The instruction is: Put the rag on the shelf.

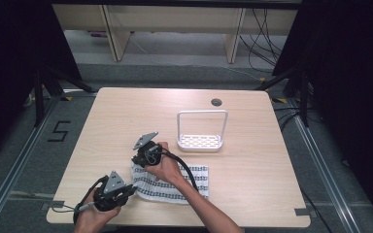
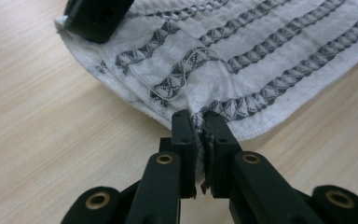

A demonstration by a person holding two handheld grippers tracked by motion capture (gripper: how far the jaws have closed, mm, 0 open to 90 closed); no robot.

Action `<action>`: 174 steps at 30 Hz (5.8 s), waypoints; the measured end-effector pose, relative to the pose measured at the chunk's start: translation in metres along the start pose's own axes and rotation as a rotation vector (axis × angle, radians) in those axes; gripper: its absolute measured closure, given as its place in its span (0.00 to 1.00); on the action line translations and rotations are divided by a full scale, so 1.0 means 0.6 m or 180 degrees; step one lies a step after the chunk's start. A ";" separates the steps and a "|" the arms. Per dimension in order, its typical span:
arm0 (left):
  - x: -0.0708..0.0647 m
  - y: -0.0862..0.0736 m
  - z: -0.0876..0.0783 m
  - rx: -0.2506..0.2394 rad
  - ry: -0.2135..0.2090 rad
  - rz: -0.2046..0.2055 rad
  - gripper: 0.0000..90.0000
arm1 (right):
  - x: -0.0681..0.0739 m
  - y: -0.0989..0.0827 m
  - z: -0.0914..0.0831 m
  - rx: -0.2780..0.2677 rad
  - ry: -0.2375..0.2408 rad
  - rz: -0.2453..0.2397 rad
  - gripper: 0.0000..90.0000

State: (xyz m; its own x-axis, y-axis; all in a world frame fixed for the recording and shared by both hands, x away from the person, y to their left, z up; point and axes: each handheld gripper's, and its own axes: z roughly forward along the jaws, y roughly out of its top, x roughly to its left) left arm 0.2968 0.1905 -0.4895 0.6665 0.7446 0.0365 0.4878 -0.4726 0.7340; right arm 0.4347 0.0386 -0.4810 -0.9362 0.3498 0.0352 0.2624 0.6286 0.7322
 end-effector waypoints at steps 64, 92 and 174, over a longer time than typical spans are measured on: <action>0.043 0.529 0.010 -0.0060 -0.0591 0.1271 0.93 | -0.150 0.054 -0.488 -0.1031 -0.1662 0.0609 0.97; 0.123 0.614 0.131 -0.0132 -0.0133 0.0549 0.93 | -0.290 0.065 -0.443 -0.0801 -0.1855 0.1289 0.97; 0.148 0.496 0.104 -0.0005 -0.0093 -0.0219 0.34 | -0.251 -0.020 -0.449 -0.0597 -0.1377 0.1304 0.61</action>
State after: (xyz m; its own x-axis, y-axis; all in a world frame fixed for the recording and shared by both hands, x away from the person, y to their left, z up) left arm 0.5364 0.0865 -0.3102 0.6476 0.7612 -0.0339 0.5321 -0.4200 0.7351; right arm 0.5096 -0.2090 -0.3117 -0.5783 0.8110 0.0886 0.4978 0.2647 0.8259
